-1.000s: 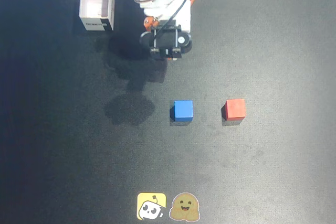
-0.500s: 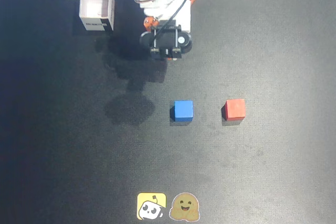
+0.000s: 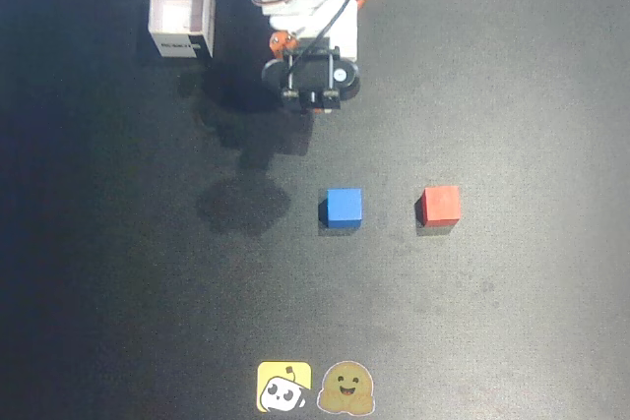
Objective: Put the red cube on top of the blue cube.
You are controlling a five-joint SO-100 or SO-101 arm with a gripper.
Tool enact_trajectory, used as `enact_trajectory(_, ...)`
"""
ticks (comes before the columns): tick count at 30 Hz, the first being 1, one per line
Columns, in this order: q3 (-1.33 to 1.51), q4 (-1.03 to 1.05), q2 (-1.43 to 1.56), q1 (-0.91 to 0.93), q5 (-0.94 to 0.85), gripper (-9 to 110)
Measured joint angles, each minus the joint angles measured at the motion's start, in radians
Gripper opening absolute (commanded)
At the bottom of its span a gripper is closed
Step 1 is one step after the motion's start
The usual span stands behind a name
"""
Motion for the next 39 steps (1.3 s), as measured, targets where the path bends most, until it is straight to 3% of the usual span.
enact_trajectory(39, -0.006, -0.049, -0.005, -0.009, -0.055, 1)
